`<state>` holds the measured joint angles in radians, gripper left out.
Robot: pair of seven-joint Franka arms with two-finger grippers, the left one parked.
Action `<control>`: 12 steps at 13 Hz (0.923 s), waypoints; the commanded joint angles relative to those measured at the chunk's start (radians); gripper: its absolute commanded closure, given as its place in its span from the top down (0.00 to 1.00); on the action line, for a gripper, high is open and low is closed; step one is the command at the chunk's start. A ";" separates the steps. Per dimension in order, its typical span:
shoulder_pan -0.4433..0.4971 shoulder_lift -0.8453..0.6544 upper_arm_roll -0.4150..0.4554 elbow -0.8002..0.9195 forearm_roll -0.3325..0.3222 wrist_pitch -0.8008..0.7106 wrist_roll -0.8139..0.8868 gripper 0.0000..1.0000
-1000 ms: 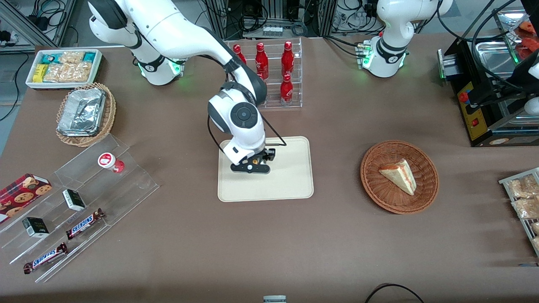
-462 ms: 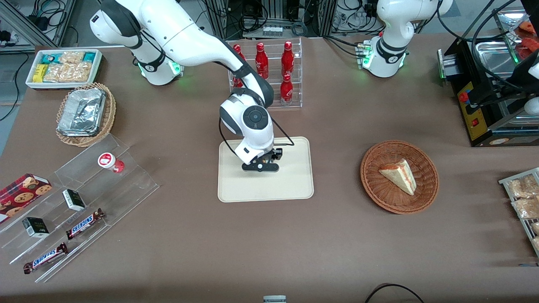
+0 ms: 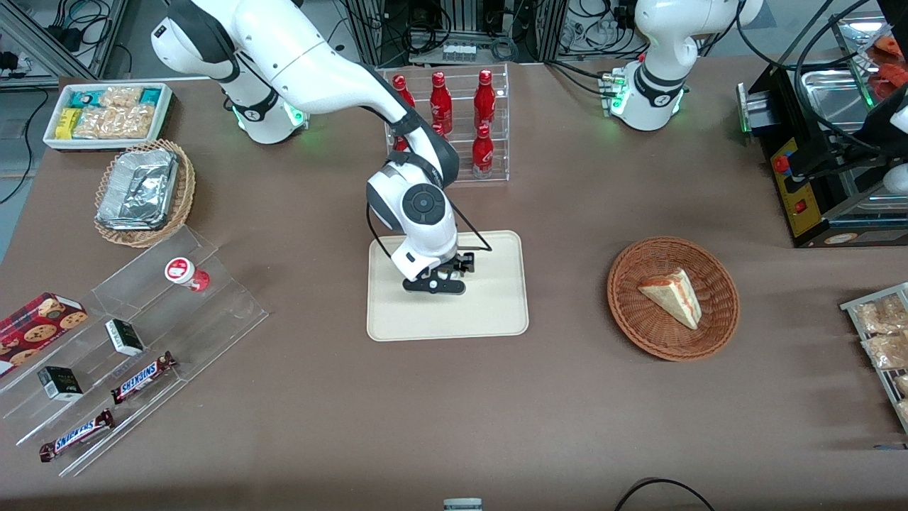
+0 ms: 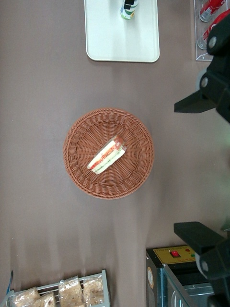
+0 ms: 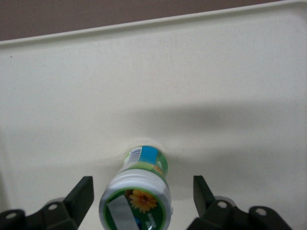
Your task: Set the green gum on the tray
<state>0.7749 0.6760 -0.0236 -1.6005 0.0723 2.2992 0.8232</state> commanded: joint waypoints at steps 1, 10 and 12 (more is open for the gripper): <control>-0.006 -0.047 -0.002 0.019 0.024 -0.067 -0.018 1.00; -0.158 -0.522 -0.007 -0.101 0.024 -0.507 -0.221 1.00; -0.236 -0.616 -0.006 -0.104 0.024 -0.625 -0.300 1.00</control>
<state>0.6012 0.1831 -0.0332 -1.6260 0.0730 1.7375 0.5921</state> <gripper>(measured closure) 0.000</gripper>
